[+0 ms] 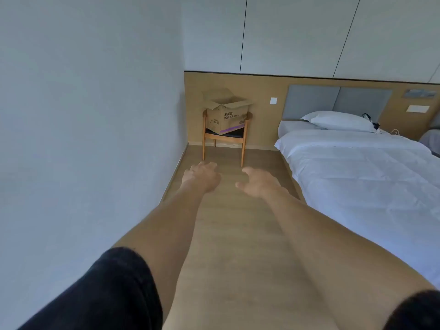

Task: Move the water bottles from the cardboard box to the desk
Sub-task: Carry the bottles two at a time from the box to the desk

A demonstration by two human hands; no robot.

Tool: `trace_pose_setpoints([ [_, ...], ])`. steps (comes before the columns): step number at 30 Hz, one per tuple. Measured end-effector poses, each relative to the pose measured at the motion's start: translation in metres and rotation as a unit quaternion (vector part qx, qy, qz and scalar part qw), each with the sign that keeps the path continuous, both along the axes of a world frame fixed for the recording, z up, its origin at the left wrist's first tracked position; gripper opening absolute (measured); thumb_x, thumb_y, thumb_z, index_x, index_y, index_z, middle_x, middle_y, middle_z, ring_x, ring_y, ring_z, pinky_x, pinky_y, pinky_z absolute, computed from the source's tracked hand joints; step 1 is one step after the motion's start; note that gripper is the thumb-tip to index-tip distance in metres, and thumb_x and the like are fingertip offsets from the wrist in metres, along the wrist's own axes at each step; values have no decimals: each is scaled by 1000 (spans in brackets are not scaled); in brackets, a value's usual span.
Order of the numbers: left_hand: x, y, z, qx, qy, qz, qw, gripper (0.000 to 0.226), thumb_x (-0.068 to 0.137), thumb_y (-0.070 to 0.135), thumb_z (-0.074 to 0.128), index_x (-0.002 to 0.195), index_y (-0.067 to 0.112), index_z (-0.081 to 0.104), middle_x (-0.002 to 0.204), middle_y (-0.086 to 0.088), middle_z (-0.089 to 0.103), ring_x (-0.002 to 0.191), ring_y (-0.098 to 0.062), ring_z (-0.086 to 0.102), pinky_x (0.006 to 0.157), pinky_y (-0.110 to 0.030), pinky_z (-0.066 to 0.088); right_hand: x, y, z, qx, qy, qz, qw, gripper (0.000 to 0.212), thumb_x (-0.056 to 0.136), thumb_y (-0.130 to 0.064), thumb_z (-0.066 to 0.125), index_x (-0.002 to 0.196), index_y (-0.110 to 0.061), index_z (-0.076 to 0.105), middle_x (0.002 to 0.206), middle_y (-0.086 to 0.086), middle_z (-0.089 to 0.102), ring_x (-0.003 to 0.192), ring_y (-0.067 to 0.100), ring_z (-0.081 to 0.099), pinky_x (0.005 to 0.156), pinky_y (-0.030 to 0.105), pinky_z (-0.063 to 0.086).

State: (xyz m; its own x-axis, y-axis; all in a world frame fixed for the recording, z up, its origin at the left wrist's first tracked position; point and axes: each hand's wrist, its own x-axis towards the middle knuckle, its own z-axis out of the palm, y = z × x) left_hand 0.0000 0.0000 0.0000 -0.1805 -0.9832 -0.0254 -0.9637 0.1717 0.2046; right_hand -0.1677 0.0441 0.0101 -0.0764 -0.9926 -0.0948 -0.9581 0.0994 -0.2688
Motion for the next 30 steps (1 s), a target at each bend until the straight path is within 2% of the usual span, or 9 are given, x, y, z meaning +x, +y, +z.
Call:
trace_pose_setpoints([
  [5,-3,-51,-11,14,-12,-11,1000,40,102,26,39,141,19,47,138,-14,50,127,-34,48,104,-47,43,-6,-42,-11,27,-9,-13,1000,63,97,-49,56,153,-29,35,150,2,46,137,27,44,106,42,44],
  [10,-3,-128,-26,17,-8,-27,999,42,101,29,40,142,23,46,136,-12,51,125,-34,49,97,-45,42,-8,-109,-19,43,4,-31,999,64,96,-48,57,152,-28,35,150,2,47,136,26,45,106,41,44],
  [18,12,-255,-36,49,-43,-59,996,53,100,38,37,152,29,37,153,-7,43,135,-33,43,105,-47,36,6,-235,-22,78,72,-40,994,67,97,-52,54,155,-29,31,154,6,41,142,28,37,113,44,36],
  [24,13,-321,-42,74,-32,-63,995,56,100,39,37,155,31,34,159,-6,36,142,-32,37,112,-48,33,7,-305,-37,86,68,-35,993,68,95,-50,54,156,-32,28,156,4,40,142,27,38,111,45,35],
  [30,-4,-386,-53,83,-35,-57,994,54,101,37,36,155,29,34,158,-9,37,141,-34,37,112,-49,33,-8,-378,-54,80,54,-22,995,68,93,-49,55,155,-33,32,154,3,44,139,28,42,108,44,38],
])
